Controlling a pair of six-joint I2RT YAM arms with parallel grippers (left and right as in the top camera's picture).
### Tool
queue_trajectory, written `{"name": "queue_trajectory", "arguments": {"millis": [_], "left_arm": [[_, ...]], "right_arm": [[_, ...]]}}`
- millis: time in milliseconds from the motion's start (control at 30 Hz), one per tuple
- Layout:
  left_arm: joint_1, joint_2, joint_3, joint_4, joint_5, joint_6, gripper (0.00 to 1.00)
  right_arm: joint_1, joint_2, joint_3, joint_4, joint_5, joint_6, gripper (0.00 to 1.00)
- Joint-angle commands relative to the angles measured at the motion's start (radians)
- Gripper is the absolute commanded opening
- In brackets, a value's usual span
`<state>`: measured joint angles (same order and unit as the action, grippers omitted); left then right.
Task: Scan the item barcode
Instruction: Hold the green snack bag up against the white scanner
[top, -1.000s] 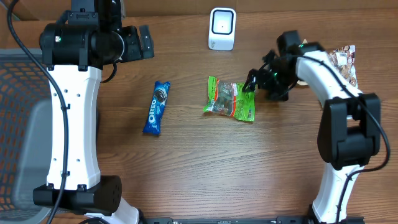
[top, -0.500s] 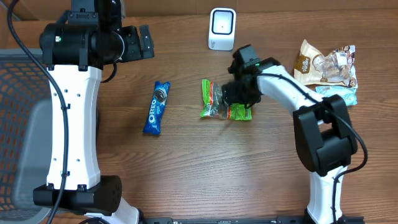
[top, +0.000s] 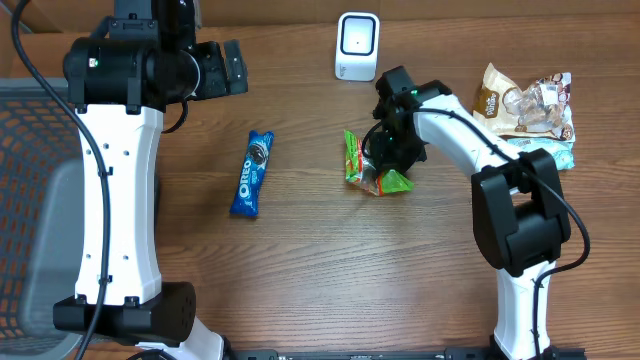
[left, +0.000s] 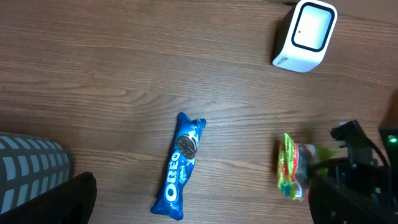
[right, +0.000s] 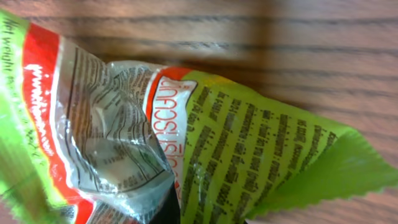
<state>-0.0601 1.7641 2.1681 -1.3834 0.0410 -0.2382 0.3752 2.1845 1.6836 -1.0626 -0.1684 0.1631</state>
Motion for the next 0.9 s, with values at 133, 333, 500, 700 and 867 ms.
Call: {"name": "queue_trajectory", "arguments": {"millis": [133, 333, 500, 700, 867], "left_arm": [[-0.006, 0.002, 0.005, 0.003, 0.003, -0.021, 1.0], [-0.006, 0.002, 0.005, 0.003, 0.003, -0.021, 1.0], [-0.006, 0.002, 0.005, 0.003, 0.003, -0.021, 1.0], [-0.006, 0.002, 0.005, 0.003, 0.003, -0.021, 1.0], [-0.006, 0.002, 0.005, 0.003, 0.003, -0.021, 1.0]], "right_arm": [[-0.044, -0.214, 0.163, -0.024, -0.082, -0.034, 0.04], [-0.044, -0.431, 0.163, -0.022, -0.08, -0.071, 0.04], [-0.043, -0.528, 0.163, 0.026, -0.031, -0.093, 0.04], [-0.043, -0.528, 0.163, 0.061, 0.048, -0.093, 0.04], [-0.029, -0.528, 0.162, 0.158, 0.17, -0.094, 0.04]]}}
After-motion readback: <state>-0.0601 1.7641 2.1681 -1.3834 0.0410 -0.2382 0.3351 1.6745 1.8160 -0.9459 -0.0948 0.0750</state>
